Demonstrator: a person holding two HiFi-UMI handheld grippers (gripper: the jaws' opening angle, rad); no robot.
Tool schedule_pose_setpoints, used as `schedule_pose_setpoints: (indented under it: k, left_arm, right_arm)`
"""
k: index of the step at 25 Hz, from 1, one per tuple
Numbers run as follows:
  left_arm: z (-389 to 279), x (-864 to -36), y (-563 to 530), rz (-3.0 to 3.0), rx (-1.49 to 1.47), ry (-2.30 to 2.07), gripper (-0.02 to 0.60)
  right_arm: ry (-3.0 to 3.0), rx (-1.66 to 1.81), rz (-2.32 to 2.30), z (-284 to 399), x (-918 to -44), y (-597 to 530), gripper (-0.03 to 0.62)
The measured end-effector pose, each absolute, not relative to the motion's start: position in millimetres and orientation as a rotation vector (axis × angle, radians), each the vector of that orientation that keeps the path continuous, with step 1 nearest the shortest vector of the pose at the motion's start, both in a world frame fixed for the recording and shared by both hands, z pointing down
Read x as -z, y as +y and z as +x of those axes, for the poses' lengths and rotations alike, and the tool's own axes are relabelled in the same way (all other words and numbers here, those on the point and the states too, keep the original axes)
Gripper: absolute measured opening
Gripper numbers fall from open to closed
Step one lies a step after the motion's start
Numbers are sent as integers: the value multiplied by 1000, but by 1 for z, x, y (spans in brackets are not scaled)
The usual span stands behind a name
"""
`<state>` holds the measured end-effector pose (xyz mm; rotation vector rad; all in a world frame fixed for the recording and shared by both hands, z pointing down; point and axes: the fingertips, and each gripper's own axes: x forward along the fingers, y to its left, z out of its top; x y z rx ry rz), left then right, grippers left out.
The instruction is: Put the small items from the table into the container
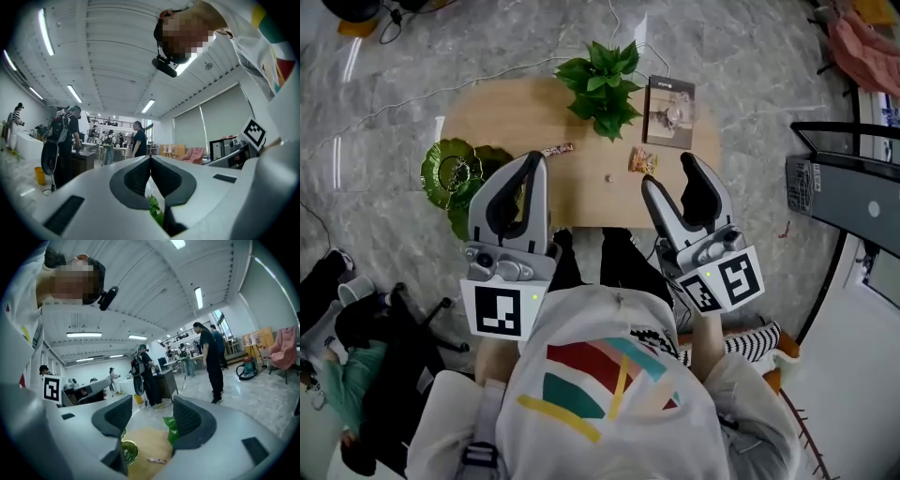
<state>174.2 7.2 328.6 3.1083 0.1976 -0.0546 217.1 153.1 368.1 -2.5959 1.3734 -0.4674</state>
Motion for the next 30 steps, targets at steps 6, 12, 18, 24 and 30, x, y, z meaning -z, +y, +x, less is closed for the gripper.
schedule_pose_setpoints:
  k: [6,12,18,24,30]
  left_arm:
    - [176,-381,12,3158,-103,171,8]
    - [168,-459,10,3081,-255,123,8]
    - [149,-502,1,3040,-351,12,8]
    - [130,-517,-16,3029,-385,-68,8]
    - [121,-503,-33,3027,-327,-149,8]
  right_arm:
    - [1703,934,-2671,216,-530,146,253]
    - [2044,1547,-2588,177,-733,167,253]
    - [2158,1950,-2467,153,-846,181,253]
    - [2109,2133,-2432,152,-887,169,237]
    - [2177,2127,-2458,157,-868,157,109]
